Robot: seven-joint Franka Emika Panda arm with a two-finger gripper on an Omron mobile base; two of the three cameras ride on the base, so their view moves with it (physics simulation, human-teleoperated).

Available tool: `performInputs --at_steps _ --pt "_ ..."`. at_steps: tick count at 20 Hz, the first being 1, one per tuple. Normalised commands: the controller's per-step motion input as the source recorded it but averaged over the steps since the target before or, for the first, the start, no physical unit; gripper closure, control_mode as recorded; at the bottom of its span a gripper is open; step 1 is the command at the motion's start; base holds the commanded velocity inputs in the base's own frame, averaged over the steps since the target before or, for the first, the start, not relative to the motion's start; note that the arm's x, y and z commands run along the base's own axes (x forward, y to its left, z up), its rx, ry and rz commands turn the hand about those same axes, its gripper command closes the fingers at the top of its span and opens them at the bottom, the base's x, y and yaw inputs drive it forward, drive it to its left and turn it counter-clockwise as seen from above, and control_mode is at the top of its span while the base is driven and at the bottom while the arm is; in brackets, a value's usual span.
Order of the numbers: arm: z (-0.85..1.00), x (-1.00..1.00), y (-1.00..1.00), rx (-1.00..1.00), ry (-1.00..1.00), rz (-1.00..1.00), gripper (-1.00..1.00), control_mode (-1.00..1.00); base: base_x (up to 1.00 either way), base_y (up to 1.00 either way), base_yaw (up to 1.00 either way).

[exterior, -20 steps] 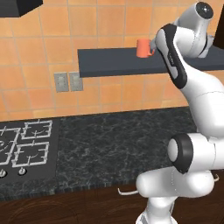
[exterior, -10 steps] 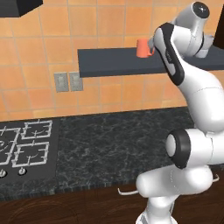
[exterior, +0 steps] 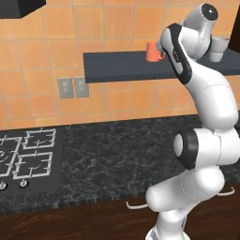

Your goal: Gather all objects into one cabinet and sort the glasses and bowls to opposite sides.

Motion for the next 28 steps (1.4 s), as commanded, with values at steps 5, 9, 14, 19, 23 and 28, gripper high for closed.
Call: performInputs --at_steps 5,9,14,19,23,28 --pt "0.00 0.18 -0.13 0.00 0.00 0.00 -1.00 -1.00 0.00 0.00 0.00" --pt "-0.01 0.01 0.02 0.00 0.00 0.00 -1.00 -1.00 0.00 0.00 0.00" --pt "-0.17 0.00 0.01 0.00 0.00 0.00 -1.00 -1.00 0.00 0.00 0.00" --pt "-0.21 0.01 0.00 0.00 0.00 0.00 -1.00 -1.00 0.00 0.00 0.00" --pt "-0.11 0.14 0.00 0.00 0.00 0.00 -1.00 -1.00 0.00 0.00 0.00" --pt "-0.04 0.27 0.00 0.00 0.00 0.00 -1.00 -1.00 0.00 0.00 0.00"
